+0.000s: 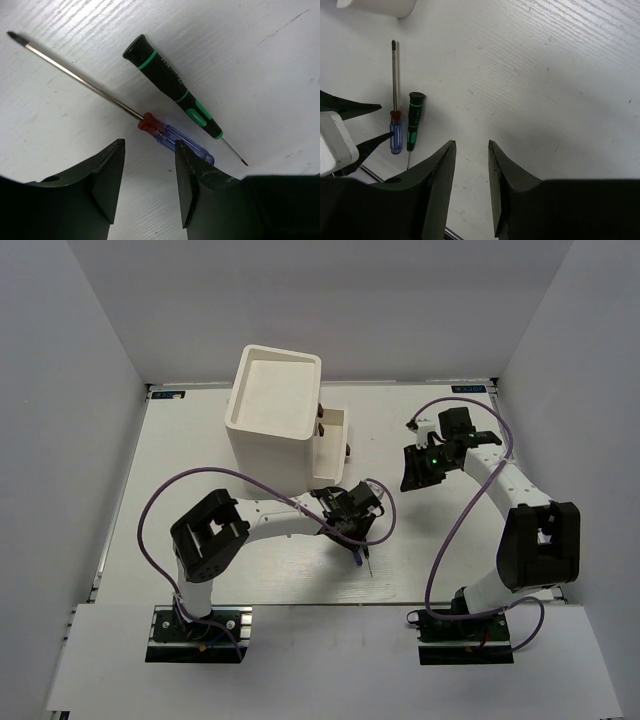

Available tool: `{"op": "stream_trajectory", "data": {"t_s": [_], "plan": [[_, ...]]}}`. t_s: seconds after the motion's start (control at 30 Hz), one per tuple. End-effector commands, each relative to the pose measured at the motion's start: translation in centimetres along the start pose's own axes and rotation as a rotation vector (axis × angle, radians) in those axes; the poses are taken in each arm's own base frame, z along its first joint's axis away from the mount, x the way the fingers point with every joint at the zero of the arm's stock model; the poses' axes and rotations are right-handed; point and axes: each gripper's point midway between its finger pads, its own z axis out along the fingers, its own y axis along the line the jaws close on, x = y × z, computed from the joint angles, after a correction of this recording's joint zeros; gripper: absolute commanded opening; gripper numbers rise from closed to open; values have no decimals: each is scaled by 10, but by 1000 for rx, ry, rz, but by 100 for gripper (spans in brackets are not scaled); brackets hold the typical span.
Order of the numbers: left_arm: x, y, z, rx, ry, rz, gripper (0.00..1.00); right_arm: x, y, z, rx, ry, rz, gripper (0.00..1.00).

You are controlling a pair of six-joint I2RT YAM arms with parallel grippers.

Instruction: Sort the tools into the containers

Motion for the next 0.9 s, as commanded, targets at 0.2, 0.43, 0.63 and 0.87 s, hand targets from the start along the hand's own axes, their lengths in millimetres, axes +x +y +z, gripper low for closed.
{"op": "stream_trajectory", "data": {"t_s": [0.2,0.43,0.63,0.87], "plan": [[19,-21,13,83,89,-51,55,1,5,-9,-7,-19,3,39],[27,-24,14,111,139,-90,57,1,5,-10,-8,-22,3,39],[51,-17,24,70,230,-116,65,3,8,-9,-16,-17,0,39],[59,-10,29,22,276,-165,57,8,8,-10,-16,-11,5,39]]}}
